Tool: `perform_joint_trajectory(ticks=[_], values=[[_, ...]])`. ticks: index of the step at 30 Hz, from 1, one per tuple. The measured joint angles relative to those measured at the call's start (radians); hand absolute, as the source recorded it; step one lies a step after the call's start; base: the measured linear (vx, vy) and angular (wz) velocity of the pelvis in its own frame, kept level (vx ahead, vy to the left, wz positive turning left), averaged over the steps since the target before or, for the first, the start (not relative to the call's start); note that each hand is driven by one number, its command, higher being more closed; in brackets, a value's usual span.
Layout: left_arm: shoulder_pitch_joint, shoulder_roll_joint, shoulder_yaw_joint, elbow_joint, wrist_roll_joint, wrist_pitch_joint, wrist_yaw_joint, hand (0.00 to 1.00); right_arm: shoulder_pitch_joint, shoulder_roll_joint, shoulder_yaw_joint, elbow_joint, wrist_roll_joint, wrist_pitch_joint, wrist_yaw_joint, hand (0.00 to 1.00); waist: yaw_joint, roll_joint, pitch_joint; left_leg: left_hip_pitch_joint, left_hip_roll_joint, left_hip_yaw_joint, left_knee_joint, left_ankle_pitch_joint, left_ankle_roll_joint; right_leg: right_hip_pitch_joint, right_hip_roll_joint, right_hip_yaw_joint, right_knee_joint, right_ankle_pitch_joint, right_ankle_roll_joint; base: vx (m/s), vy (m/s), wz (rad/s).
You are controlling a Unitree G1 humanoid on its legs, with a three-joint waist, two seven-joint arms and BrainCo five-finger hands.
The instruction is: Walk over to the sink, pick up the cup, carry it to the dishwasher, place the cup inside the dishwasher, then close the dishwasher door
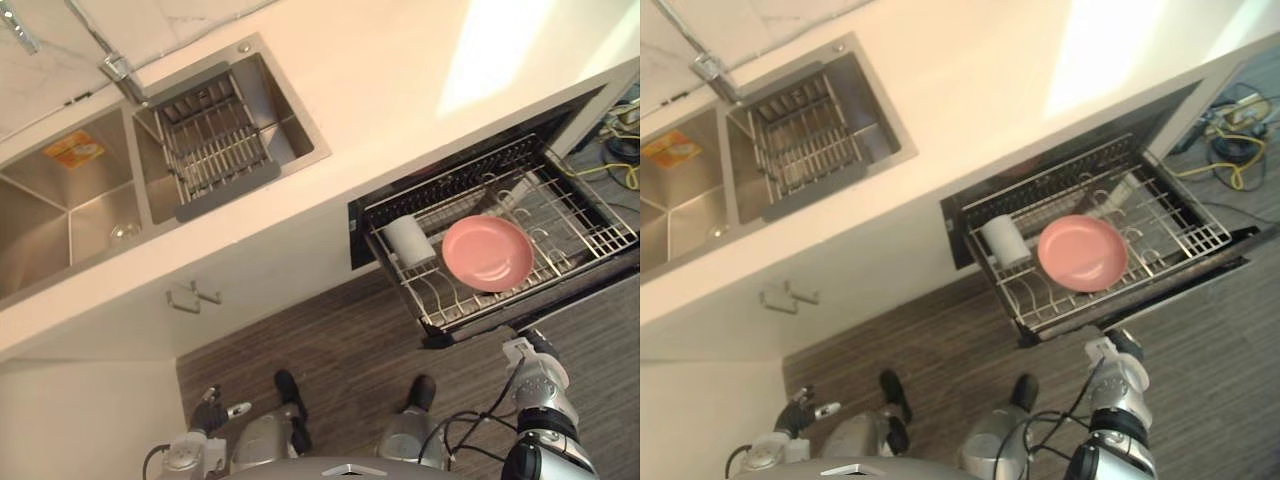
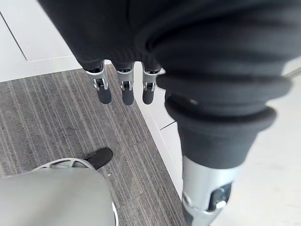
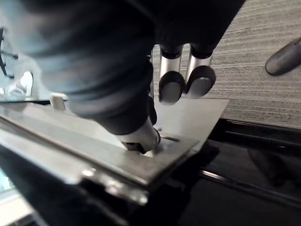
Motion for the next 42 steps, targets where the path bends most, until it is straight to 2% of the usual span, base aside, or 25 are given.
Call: perform_joint_trajectory(ticks=[4,7,9,10,11,13,14,15,17,18,20,21,23,24,28,32,35,39,41,42], values=[[0.005,0.0,-0.015,-0.002,-0.003,-0.001,-0.004,0.0,-0.029,-0.064,0.07,0.016,-0.077,0.018,0.009,1.0,-0.002,0.006,0.007,-0.017,-0.01,-0.025,0.0,0.006,0.008,-0.003,-0.014,-0.025,0.017,-0.004,0.005,-0.03,0.016,0.18],[0.007,0.0,-0.032,-0.002,-0.012,0.0,-0.004,0.0,-0.108,-0.12,0.128,0.093,-0.134,0.033,0.018,1.0,0.0,0.008,0.015,-0.027,-0.018,-0.051,0.0,0.012,0.014,-0.013,-0.035,-0.043,0.069,-0.028,0.002,-0.06,0.008,0.24],[0.005,-0.003,-0.042,-0.007,-0.024,-0.003,-0.004,0.0,-0.181,-0.171,0.191,0.134,-0.162,0.044,0.021,1.0,0.013,0.015,0.024,-0.056,-0.022,-0.064,0.0,0.019,0.017,-0.052,-0.052,-0.046,0.117,-0.048,-0.001,-0.16,0.004,0.5],[0.008,-0.013,-0.044,-0.007,-0.091,-0.02,-0.001,0.0,-0.33,-0.284,0.272,0.176,-0.216,0.056,0.044,1.0,0.05,0.049,0.075,-0.104,-0.052,-0.136,0.0,0.041,0.009,-0.106,-0.121,-0.078,0.25,-0.108,0.004,-0.23,-0.01,0.9],[0.008,-0.019,-0.045,-0.007,-0.104,-0.02,-0.001,0.0,-0.376,-0.308,0.289,0.179,-0.232,0.054,0.048,1.0,0.053,0.063,0.096,-0.111,-0.059,-0.143,0.0,0.04,0.01,-0.108,-0.137,-0.091,0.275,-0.12,0.004,-0.21,-0.013,0.9],[0.014,-0.02,-0.048,-0.007,-0.121,-0.02,-0.001,0.0,-0.408,-0.324,0.315,0.187,-0.25,0.054,0.055,1.0,0.061,0.073,0.105,-0.119,-0.063,-0.147,0.0,0.042,0.009,-0.113,-0.147,-0.098,0.294,-0.129,0.005,-0.02,-0.002,0.25],[0.024,-0.02,-0.048,-0.007,-0.124,-0.023,-0.001,0.0,-0.438,-0.312,0.358,0.196,-0.25,0.054,0.081,1.0,0.066,0.076,0.105,-0.126,-0.074,-0.163,0.0,0.062,0.024,-0.125,-0.16,-0.104,0.33,-0.141,0.013,0.0,0.003,0.21],[0.027,-0.02,-0.049,-0.009,-0.131,-0.028,-0.001,0.0,-0.46,-0.307,0.369,0.214,-0.252,0.056,0.072,1.0,0.067,0.077,0.105,-0.137,-0.08,-0.169,0.0,0.064,0.027,-0.132,-0.173,-0.108,0.35,-0.151,0.015,0.02,-0.002,0.33],[0.025,-0.019,-0.062,-0.01,-0.195,-0.039,-0.012,0.0,-0.529,-0.318,0.443,0.29,-0.283,0.046,0.08,1.0,0.076,0.088,0.104,-0.166,-0.11,-0.219,0.0,0.084,0.046,-0.149,-0.226,-0.139,0.428,-0.187,0.014,0.01,-0.017,0.72],[0.024,-0.018,-0.07,-0.01,-0.224,-0.038,-0.021,0.0,-0.556,-0.312,0.461,0.305,-0.292,0.03,0.077,1.0,0.106,0.093,0.105,-0.178,-0.118,-0.223,0.0,0.087,0.046,-0.166,-0.249,-0.142,0.461,-0.202,0.014,0.0,-0.023,0.6],[0.026,-0.019,-0.078,-0.005,-0.257,-0.019,-0.04,0.0,-0.605,-0.309,0.459,0.325,-0.299,0.012,0.053,1.0,0.135,0.102,0.11,-0.195,-0.126,-0.228,0.0,0.093,0.047,-0.181,-0.262,-0.143,0.482,-0.212,0.013,0.0,-0.011,0.25],[0.026,-0.019,-0.078,-0.007,-0.263,-0.016,-0.049,0.0,-0.623,-0.334,0.462,0.325,-0.315,0.01,0.046,0.0,0.144,0.105,0.111,-0.202,-0.129,-0.235,0.0,0.096,0.048,-0.187,-0.268,-0.144,0.489,-0.214,0.013,0.0,0.007,0.19],[0.025,-0.018,-0.078,-0.006,-0.272,-0.009,-0.056,0.0,-0.67,-0.342,0.486,0.323,-0.333,-0.022,0.057,0.0,0.146,0.106,0.112,-0.212,-0.131,-0.235,0.0,0.101,0.054,-0.201,-0.27,-0.138,0.495,-0.215,0.012,0.0,0.006,0.0],[0.024,-0.018,-0.078,-0.007,-0.277,-0.009,-0.067,0.0,-0.701,-0.339,0.5,0.32,-0.353,-0.054,0.06,0.0,0.146,0.106,0.112,-0.209,-0.132,-0.234,0.0,0.104,0.056,-0.205,-0.27,-0.129,0.498,-0.214,0.012,0.0,-0.002,-0.11],[0.022,-0.018,-0.077,-0.007,-0.278,-0.011,-0.086,0.0,-0.722,-0.344,0.52,0.32,-0.406,-0.127,0.088,0.0,0.136,0.109,0.112,-0.205,-0.124,-0.229,0.0,0.097,0.047,-0.209,-0.26,-0.119,0.493,-0.216,0.009,-0.01,-0.011,-0.09],[0.021,-0.017,-0.077,-0.007,-0.278,-0.013,-0.093,0.0,-0.72,-0.341,0.521,0.32,-0.408,-0.14,0.094,0.0,0.135,0.11,0.112,-0.199,-0.102,-0.214,0.0,0.095,0.042,-0.213,-0.236,-0.106,0.482,-0.214,0.002,-0.01,-0.027,-0.14],[0.015,-0.017,-0.076,-0.004,-0.277,-0.021,-0.094,0.0,-0.692,-0.333,0.517,0.314,-0.407,-0.183,0.125,0.0,0.135,0.107,0.115,-0.182,-0.089,-0.192,0.0,0.096,0.04,-0.205,-0.217,-0.093,0.465,-0.208,-0.003,0.02,-0.022,-0.18],[0.001,-0.016,-0.06,0.005,-0.277,-0.04,-0.094,0.0,-0.549,-0.274,0.434,0.194,-0.403,-0.253,0.136,0.0,0.123,0.086,0.129,-0.149,-0.06,-0.179,-0.001,0.087,0.028,-0.169,-0.173,-0.086,0.423,-0.199,-0.007,0.02,-0.027,-0.18],[-0.008,-0.014,-0.032,0.037,-0.278,-0.054,-0.094,0.0,-0.432,-0.201,0.383,0.13,-0.394,-0.277,0.159,0.0,0.109,0.053,0.138,-0.121,-0.041,-0.166,0.0,0.077,0.015,-0.138,-0.141,-0.079,0.384,-0.192,-0.008,0.04,-0.028,-0.22],[-0.013,-0.012,-0.028,0.049,-0.278,-0.054,-0.093,0.0,-0.393,-0.177,0.371,0.114,-0.387,-0.281,0.165,0.0,0.106,0.044,0.137,-0.115,-0.035,-0.164,0.0,0.076,0.014,-0.13,-0.131,-0.079,0.371,-0.189,-0.008,0.07,-0.02,-0.19]])
